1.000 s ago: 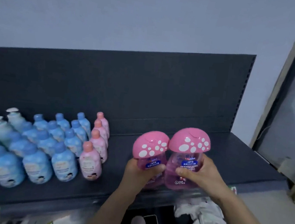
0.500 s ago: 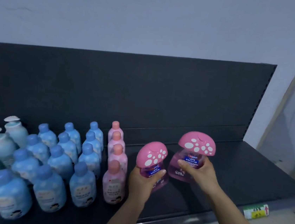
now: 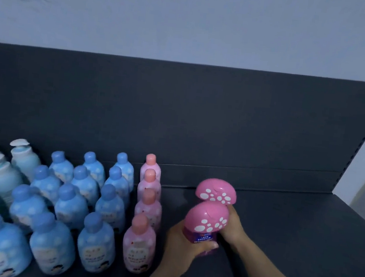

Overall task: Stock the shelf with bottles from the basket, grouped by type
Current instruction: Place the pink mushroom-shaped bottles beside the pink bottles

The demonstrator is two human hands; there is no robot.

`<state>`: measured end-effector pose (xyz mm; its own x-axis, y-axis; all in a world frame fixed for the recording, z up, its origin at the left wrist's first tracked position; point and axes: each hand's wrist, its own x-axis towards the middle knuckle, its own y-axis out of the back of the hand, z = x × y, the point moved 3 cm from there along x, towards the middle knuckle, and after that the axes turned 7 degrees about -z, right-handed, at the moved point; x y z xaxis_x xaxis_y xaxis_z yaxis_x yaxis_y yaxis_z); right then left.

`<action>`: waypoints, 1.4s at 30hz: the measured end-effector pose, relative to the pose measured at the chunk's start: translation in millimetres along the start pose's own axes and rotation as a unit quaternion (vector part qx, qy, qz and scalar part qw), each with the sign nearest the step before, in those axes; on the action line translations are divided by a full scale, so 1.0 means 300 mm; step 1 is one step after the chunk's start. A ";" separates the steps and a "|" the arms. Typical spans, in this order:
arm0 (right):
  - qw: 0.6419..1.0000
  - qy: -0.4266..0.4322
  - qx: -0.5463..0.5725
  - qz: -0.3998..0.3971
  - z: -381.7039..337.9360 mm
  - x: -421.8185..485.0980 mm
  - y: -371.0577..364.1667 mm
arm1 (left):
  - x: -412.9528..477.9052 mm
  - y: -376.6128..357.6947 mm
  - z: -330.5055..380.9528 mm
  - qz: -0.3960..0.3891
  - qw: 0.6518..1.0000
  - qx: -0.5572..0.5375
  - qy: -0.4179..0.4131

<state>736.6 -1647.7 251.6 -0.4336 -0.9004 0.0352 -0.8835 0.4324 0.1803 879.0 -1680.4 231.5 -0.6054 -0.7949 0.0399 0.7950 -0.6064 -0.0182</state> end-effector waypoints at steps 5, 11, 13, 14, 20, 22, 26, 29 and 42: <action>0.999 0.022 0.008 -0.038 0.003 0.009 -0.002 | -0.036 -0.022 -0.012 0.062 0.996 0.031 -0.048; 0.993 0.027 -0.036 -0.109 0.030 0.013 0.042 | -0.058 -0.107 -0.043 0.289 0.953 0.079 -0.036; 0.992 0.019 -0.042 -0.116 0.040 0.033 0.055 | -0.043 -0.125 -0.044 0.319 0.944 0.085 -0.013; 0.991 0.010 -0.046 -0.122 0.046 0.053 0.055 | -0.027 -0.129 -0.043 0.330 0.940 0.086 -0.009; 0.986 -0.088 0.090 -0.112 -0.016 0.238 -0.046 | 0.130 -0.092 -0.034 0.370 0.923 0.101 -0.013; 0.982 -0.116 0.119 -0.094 -0.027 0.291 -0.073 | 0.180 -0.070 -0.029 0.355 0.927 0.117 -0.014; 0.964 -0.124 0.206 -0.114 -0.034 0.366 -0.113 | 0.241 -0.029 -0.043 0.356 0.926 0.124 -0.003; 0.934 -0.062 0.300 -0.185 -0.059 0.411 -0.165 | 0.261 -0.021 -0.056 0.370 0.921 0.118 -0.011; 0.988 -0.043 0.063 -0.136 -0.001 0.437 -0.121 | 0.263 0.001 -0.065 0.358 0.925 0.103 -0.069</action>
<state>711.9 -1781.4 250.0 -0.1855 -0.9792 -0.0822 -0.9821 0.1820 0.0478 830.6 -1743.8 215.2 0.0795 -0.9724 0.2193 0.9896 0.1035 0.1002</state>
